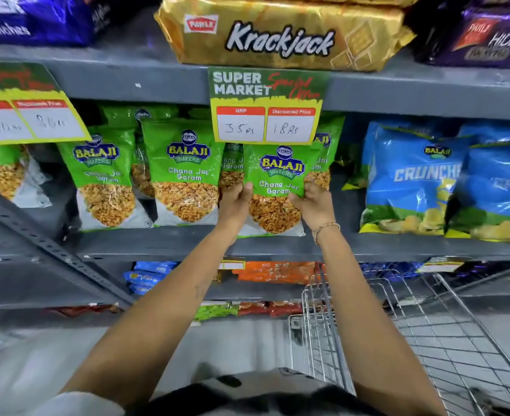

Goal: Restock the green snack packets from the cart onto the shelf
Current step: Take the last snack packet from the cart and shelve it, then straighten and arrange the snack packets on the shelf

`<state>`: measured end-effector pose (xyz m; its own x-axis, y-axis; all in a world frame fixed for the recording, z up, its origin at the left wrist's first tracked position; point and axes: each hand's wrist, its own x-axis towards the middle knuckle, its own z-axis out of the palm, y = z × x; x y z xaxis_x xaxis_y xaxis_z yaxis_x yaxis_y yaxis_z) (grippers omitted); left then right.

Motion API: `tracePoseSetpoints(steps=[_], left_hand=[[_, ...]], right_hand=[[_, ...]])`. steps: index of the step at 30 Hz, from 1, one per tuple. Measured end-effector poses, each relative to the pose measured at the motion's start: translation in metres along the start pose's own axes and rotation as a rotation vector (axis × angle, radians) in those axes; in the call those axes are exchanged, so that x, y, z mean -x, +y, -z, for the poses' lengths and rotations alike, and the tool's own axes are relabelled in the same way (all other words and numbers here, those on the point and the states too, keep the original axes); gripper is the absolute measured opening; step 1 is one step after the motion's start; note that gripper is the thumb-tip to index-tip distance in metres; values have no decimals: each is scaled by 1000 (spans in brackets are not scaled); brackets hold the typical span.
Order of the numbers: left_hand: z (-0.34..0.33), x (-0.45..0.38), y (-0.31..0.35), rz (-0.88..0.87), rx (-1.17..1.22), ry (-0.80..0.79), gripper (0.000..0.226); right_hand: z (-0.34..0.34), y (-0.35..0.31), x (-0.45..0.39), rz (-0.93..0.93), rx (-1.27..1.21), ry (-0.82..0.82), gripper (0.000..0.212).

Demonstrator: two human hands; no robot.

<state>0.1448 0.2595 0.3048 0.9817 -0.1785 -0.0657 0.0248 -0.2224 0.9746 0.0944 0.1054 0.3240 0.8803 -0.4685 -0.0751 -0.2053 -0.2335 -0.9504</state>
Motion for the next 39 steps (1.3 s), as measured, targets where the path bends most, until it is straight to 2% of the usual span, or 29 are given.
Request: tracePoseSetpoints(steps=[5,12,18,23,26,29,32,34,39], left_hand=[[-1,4,3,-1,-69,-38,69],[5,5,9,-43,-212,-81,24],[7,8,13,-50,-312,-93,34],[4,11,14,-10,-357,-97,31],[5,10,12,14,-303,-90,48],[11,13,10,-44,-298,-78,50],[15,18,5,-56,-305,-138,55],[13,21,2,-29,-332,-155,57],[2,20,2,-48,-311,-46,50]], right_hand=[[-2,2,7,19,6,-7,16],[-4,1,4,-3,-6,7,25],[-9,8,0,-23,24,8,37],[-8,9,4,-13,2,11,25],[-5,13,5,-23,-18,16,39],[-1,16,9,-7,-72,46,49],[1,22,13,12,-114,39,45],[0,28,13,27,-43,11,42],[5,32,8,51,-70,115,19]])
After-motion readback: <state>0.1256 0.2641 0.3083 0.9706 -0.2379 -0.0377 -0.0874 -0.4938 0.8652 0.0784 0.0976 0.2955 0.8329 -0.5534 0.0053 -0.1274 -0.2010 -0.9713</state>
